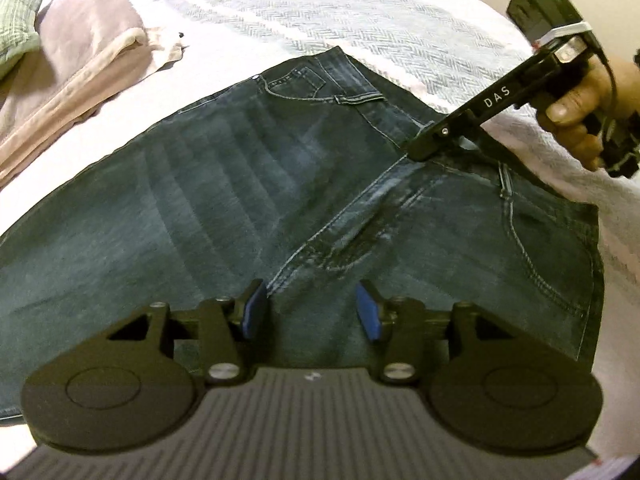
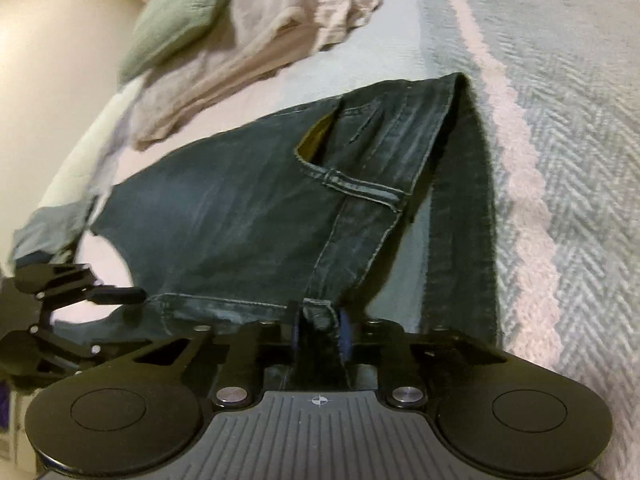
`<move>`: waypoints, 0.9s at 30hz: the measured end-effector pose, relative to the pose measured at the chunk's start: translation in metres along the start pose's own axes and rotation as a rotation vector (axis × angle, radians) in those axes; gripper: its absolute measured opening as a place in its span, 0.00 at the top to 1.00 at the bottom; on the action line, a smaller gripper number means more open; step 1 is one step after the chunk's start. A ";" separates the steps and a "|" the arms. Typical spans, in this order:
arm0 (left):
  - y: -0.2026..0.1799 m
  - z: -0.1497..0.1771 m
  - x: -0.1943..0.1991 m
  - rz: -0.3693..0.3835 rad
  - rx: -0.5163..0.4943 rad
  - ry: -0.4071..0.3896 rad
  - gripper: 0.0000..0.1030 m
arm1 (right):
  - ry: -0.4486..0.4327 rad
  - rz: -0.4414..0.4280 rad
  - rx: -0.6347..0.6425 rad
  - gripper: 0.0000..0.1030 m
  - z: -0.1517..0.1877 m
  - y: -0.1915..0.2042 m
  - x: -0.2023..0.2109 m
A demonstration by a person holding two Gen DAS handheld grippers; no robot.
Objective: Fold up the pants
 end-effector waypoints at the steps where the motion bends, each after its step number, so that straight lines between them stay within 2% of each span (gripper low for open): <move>1: -0.002 -0.004 -0.001 0.007 -0.003 -0.004 0.57 | -0.028 0.013 0.028 0.92 -0.005 0.006 0.012; 3: -0.007 -0.012 -0.003 0.030 -0.020 -0.017 0.57 | -0.048 0.015 0.053 0.95 -0.016 0.006 0.032; 4: -0.011 -0.018 -0.005 0.045 -0.029 -0.021 0.57 | -0.058 0.053 0.069 1.00 -0.020 0.002 0.037; 5: -0.014 -0.020 -0.007 0.058 -0.037 -0.021 0.57 | -0.057 0.107 0.077 1.00 -0.023 -0.006 0.037; 7: -0.020 -0.024 -0.014 0.075 -0.048 -0.020 0.57 | -0.027 0.104 0.010 1.00 -0.022 -0.022 0.030; 9: -0.024 -0.020 -0.019 0.079 -0.041 -0.013 0.57 | -0.019 0.148 0.035 1.00 -0.011 -0.020 0.016; 14: -0.018 -0.012 -0.016 0.087 -0.011 -0.005 0.56 | -0.071 0.110 -0.077 0.99 -0.002 -0.029 0.018; 16: -0.015 -0.007 -0.012 0.086 -0.002 0.002 0.55 | -0.075 0.144 -0.081 0.90 0.002 -0.031 0.021; 19: -0.010 0.005 -0.004 0.072 0.027 0.015 0.55 | -0.107 0.178 -0.083 0.65 0.011 -0.024 0.040; 20: -0.008 0.010 0.001 0.065 0.039 0.022 0.55 | -0.130 0.198 -0.077 0.53 0.018 -0.016 0.046; 21: -0.008 0.017 0.009 0.057 0.056 0.023 0.55 | -0.154 0.206 -0.066 0.47 0.024 -0.007 0.050; 24: -0.007 0.049 0.033 0.035 0.109 0.046 0.54 | -0.178 0.156 -0.036 0.44 0.060 0.027 0.060; 27: -0.006 0.096 0.052 0.027 0.202 0.117 0.53 | -0.113 0.204 -0.010 0.44 0.105 0.042 0.054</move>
Point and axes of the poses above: each gripper's, at about its wrist camera, not at the fingertips, and x roughly against the way its jaws point, y to its left, z to its underside, the point moved 5 cm from there along -x, roughly the way its jaws point, and after that the axes turned 9 degrees about -x, right-handed, at the moved point
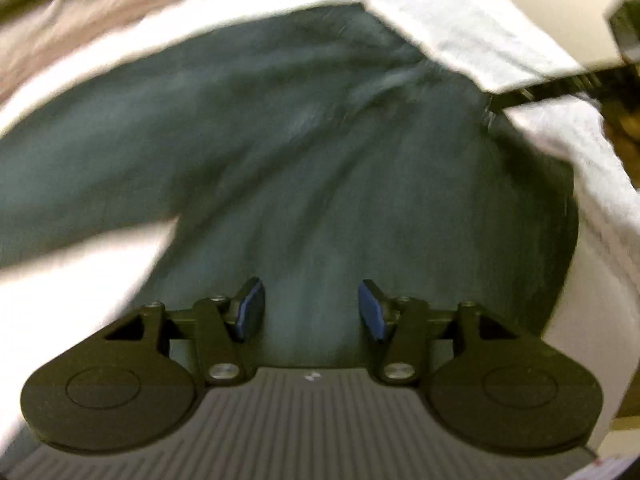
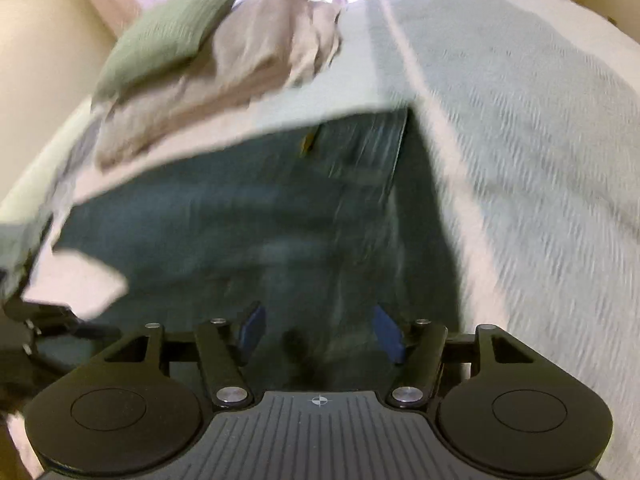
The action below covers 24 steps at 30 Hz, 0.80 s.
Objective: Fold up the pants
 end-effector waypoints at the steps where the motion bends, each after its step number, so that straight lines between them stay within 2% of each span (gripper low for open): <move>1: 0.004 0.019 0.005 -0.016 0.027 0.028 0.52 | 0.028 0.043 0.029 0.44 0.017 0.001 -0.001; 4: 0.013 0.068 0.024 -0.044 0.107 0.083 0.51 | 0.064 0.160 0.101 0.43 0.050 0.001 0.006; 8: 0.025 0.128 0.054 -0.087 0.204 0.146 0.51 | 0.124 0.272 0.141 0.43 0.076 -0.004 0.026; 12: 0.032 0.192 0.085 -0.114 0.254 0.201 0.50 | 0.199 0.419 0.121 0.43 0.095 0.006 0.042; 14: 0.039 0.222 0.103 -0.125 0.278 0.201 0.50 | 0.174 0.418 0.097 0.43 0.102 0.026 0.056; 18: 0.057 0.268 0.148 -0.160 0.336 0.147 0.50 | 0.133 0.394 0.082 0.42 0.123 0.085 0.074; 24: 0.088 0.314 0.222 -0.235 0.419 0.083 0.50 | 0.096 0.339 0.033 0.42 0.145 0.187 0.075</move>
Point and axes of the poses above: each gripper's, at about its wrist camera, not at the fingertips, and x roughly against the way its jaws point, y to its left, z to its underside, the point moved 5 cm from there along -x, roughly the way its jaws point, and after that the axes turned 9 degrees about -x, right-handed, at the moved point
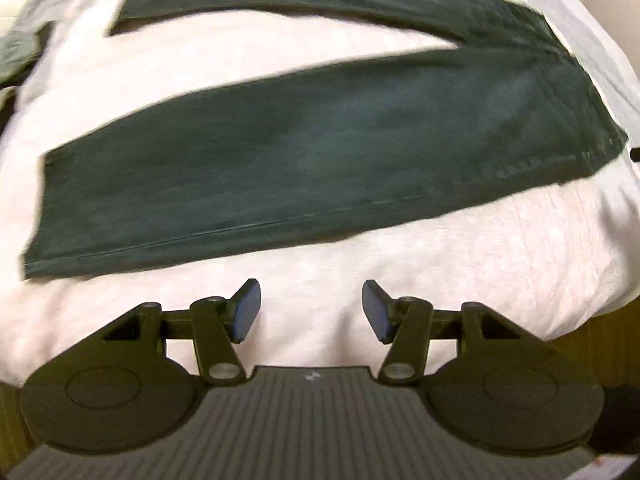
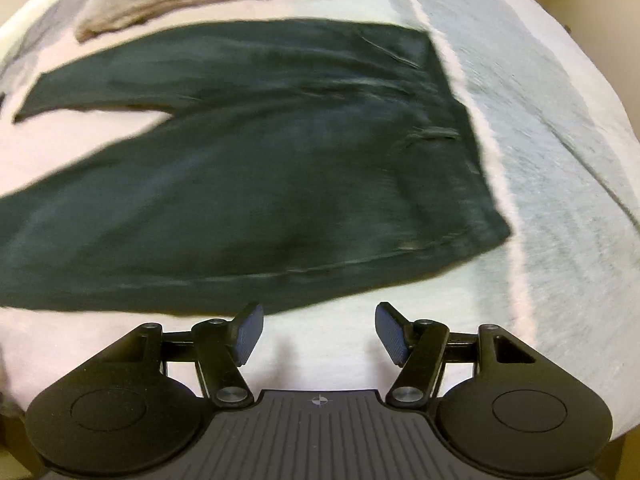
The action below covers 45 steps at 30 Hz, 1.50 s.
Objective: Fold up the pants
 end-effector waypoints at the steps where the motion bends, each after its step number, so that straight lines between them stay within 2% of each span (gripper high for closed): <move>1: 0.010 0.003 0.009 -0.008 0.006 -0.013 0.50 | -0.009 -0.010 -0.010 0.42 0.002 0.016 0.008; 4: 0.034 0.007 0.031 -0.025 0.021 -0.040 0.47 | -0.022 -0.007 0.005 0.40 0.003 0.054 0.023; 8: 0.057 0.003 0.057 -0.028 0.040 -0.075 0.37 | -0.065 -0.007 0.028 0.29 -0.002 0.092 0.054; 14: 0.068 -0.020 0.086 -0.054 0.030 -0.130 0.20 | -0.076 0.026 0.070 0.25 -0.010 0.113 0.073; 16: 0.067 -0.031 0.094 -0.069 0.027 -0.153 0.15 | -0.066 0.038 0.086 0.25 -0.014 0.113 0.076; 21: 0.058 -0.058 0.097 -0.103 0.002 -0.175 0.11 | -0.037 0.047 0.107 0.25 -0.019 0.104 0.084; 28: 0.032 -0.080 0.088 -0.084 0.014 -0.153 0.07 | 0.000 0.056 0.088 0.25 -0.021 0.075 0.086; 36: 0.007 -0.084 0.081 -0.073 -0.003 -0.124 0.05 | 0.018 0.039 0.073 0.25 -0.014 0.063 0.088; 45: 0.003 -0.084 0.077 -0.076 -0.002 -0.111 0.03 | 0.031 0.039 0.067 0.25 -0.014 0.062 0.082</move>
Point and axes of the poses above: each gripper's, at about its wrist camera, not at the fingertips, and x roughly against the way its jaws point, y to its left, z to its underside, the point moved 5 cm from there along -x, roughly the way its jaws point, and after that the axes turned 9 degrees about -x, right-handed, at the moved point
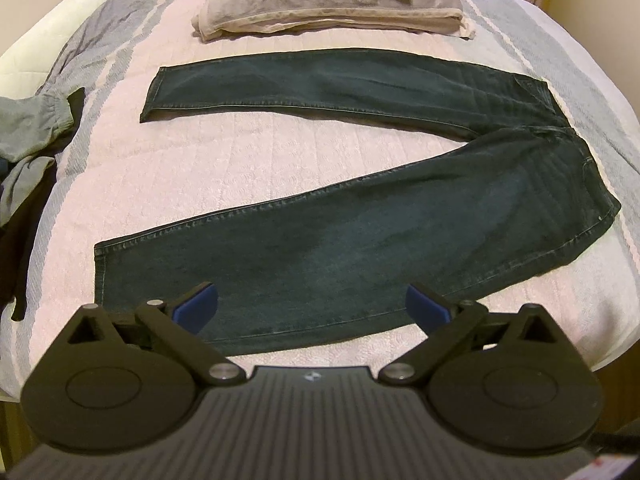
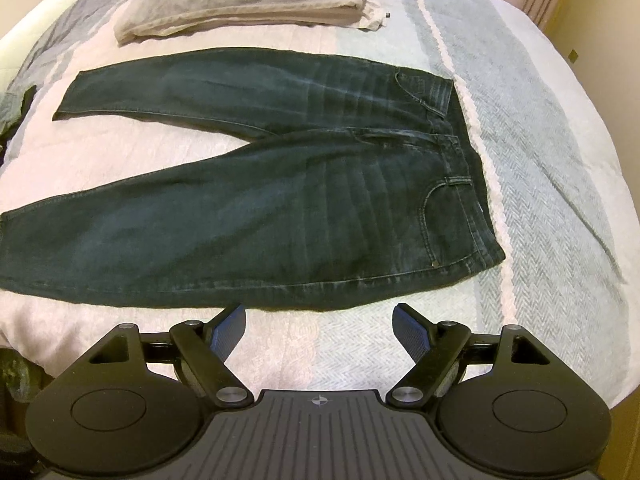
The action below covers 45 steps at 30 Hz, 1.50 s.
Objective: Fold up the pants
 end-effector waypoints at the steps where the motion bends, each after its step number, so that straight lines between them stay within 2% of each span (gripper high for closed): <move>1: 0.000 0.000 0.000 -0.001 0.001 0.000 0.03 | 0.001 0.003 -0.003 0.25 0.000 0.000 -0.001; 10: 0.030 -0.003 -0.004 0.017 -0.045 -0.009 0.03 | 0.003 0.021 -0.011 0.25 -0.002 0.008 -0.004; 17: 0.060 -0.017 -0.025 0.008 -0.157 -0.010 0.03 | -0.001 0.043 0.019 0.25 -0.008 0.006 -0.003; 23: 0.073 -0.027 -0.038 -0.030 -0.126 0.000 0.03 | 0.040 0.021 0.085 0.25 -0.018 -0.009 -0.029; 28: 0.083 -0.051 -0.046 -0.080 -0.051 0.025 0.03 | 0.037 -0.007 0.143 0.25 -0.057 -0.032 -0.054; 32: 0.086 -0.080 -0.054 -0.101 -0.044 0.018 0.03 | 0.003 -0.003 0.208 0.25 -0.099 -0.049 -0.071; 39: 0.111 -0.140 -0.084 -0.075 -0.107 -0.007 0.04 | -0.045 -0.021 0.272 0.25 -0.165 -0.067 -0.093; 45: 0.159 -0.198 -0.124 -0.031 -0.210 -0.031 0.04 | -0.075 -0.063 0.322 0.25 -0.219 -0.050 -0.104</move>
Point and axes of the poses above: each gripper's, at about its wrist camera, not at the fingertips, and x roughly against the way its jaws point, y to its left, z to its underside, the point moved 5 cm from there along -x, roughly the way its jaws point, and after that the axes turned 9 degrees about -x, right-handed, at the moved point
